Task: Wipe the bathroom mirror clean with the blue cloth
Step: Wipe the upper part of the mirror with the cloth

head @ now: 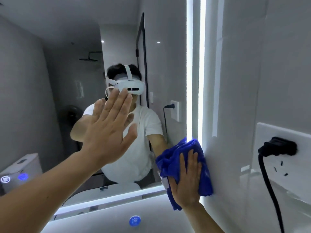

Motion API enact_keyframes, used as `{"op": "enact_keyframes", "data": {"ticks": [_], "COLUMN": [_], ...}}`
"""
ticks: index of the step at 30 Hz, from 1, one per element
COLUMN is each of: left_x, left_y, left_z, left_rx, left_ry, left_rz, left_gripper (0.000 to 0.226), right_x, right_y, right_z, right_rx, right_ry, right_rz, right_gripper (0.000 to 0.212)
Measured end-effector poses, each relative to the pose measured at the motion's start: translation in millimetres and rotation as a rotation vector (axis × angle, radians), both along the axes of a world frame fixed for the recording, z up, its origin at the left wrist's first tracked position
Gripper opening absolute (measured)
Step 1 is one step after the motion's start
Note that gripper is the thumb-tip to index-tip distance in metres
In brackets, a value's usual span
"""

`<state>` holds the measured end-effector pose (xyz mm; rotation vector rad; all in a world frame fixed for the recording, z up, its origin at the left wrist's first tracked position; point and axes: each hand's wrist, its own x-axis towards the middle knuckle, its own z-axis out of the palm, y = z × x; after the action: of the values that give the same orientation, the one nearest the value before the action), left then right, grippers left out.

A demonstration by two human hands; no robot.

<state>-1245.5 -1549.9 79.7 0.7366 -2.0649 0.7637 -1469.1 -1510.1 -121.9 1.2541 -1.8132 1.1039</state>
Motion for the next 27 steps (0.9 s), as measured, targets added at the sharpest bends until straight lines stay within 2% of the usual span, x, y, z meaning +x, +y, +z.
{"op": "enact_keyframes", "data": {"ticks": [3, 6, 10, 14, 16, 19, 27], "left_x": [-2.9, -2.4, -0.2, 10.2, 16.2, 20.5, 12.4], "left_y": [1.8, 1.2, -0.7, 1.2, 2.6, 2.2, 3.1], "left_z": [-5.9, -6.2, 3.7, 15.5, 20.5, 16.8, -19.6], "left_rx": [0.009, 0.011, 0.004, -0.013, -0.024, 0.003, 0.043], "left_ry": [-0.012, -0.013, 0.008, 0.046, 0.067, 0.1, 0.047], "left_rz": [0.013, 0.027, 0.034, 0.023, 0.018, 0.039, 0.043], "left_gripper": [0.069, 0.069, 0.068, 0.068, 0.068, 0.067, 0.068], "right_x": [-3.3, 5.1, 12.9, 12.2, 11.4, 9.2, -7.3], "right_y": [6.1, 4.5, -7.8, -19.9, -24.2, -26.7, -25.9], "right_z": [-13.0, 12.4, 130.0, 276.6, 307.7, 287.5, 116.9], "right_rx": [0.02, 0.002, -0.125, -0.296, -0.36, -0.39, -0.303], "right_ry": [0.083, 0.019, -0.06, -0.014, 0.014, 0.097, 0.143], "right_rz": [0.016, -0.005, -0.016, -0.062, -0.078, -0.082, -0.041], "right_gripper": [0.059, 0.062, 0.069, 0.071, 0.071, 0.068, 0.068]}}
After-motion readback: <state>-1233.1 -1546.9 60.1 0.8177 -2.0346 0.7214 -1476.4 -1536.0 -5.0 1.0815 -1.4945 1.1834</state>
